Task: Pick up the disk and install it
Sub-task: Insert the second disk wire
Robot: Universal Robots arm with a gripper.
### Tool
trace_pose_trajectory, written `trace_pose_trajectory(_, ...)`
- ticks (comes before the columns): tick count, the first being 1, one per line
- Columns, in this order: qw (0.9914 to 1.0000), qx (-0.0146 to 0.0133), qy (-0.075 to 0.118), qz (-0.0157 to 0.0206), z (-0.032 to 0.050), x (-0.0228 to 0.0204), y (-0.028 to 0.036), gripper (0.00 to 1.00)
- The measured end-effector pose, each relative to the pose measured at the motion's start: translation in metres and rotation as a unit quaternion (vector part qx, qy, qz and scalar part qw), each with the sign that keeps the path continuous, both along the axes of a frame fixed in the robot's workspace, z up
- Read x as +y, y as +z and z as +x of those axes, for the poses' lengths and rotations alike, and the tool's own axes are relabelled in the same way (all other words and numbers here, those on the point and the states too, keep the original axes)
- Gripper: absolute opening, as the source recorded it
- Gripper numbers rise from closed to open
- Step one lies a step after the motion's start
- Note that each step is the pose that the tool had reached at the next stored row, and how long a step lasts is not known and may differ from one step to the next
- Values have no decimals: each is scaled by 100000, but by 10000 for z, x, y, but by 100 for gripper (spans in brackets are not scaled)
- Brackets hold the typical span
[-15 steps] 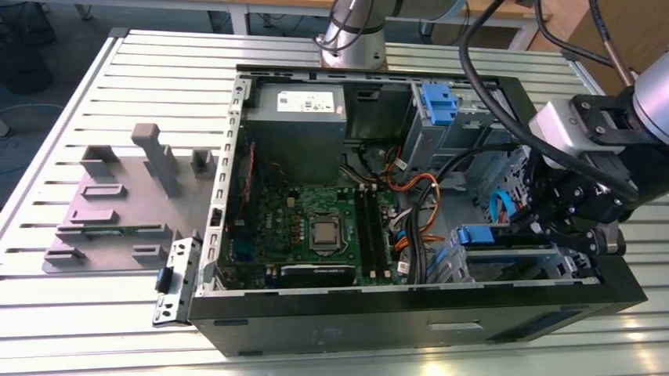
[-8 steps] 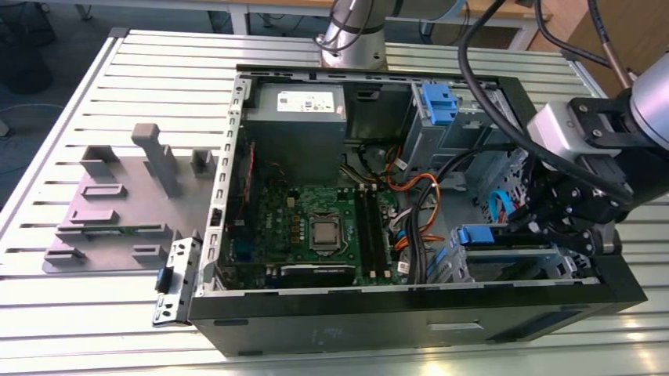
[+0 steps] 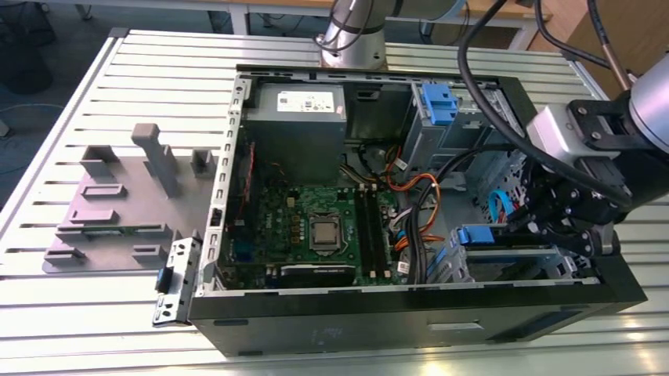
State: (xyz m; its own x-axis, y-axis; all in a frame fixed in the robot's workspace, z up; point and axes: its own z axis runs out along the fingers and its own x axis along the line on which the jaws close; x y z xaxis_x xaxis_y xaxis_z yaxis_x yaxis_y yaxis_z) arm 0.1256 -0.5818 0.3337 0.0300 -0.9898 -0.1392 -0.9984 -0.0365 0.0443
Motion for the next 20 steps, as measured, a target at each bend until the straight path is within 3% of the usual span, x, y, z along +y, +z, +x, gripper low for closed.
trace_pose_trajectory(5, 100000, 0, 0, -3, 0, -20, -3, 16)
trace_pose_trajectory(20, 100000, 1, 4, 38, 0, -23, -25, 16)
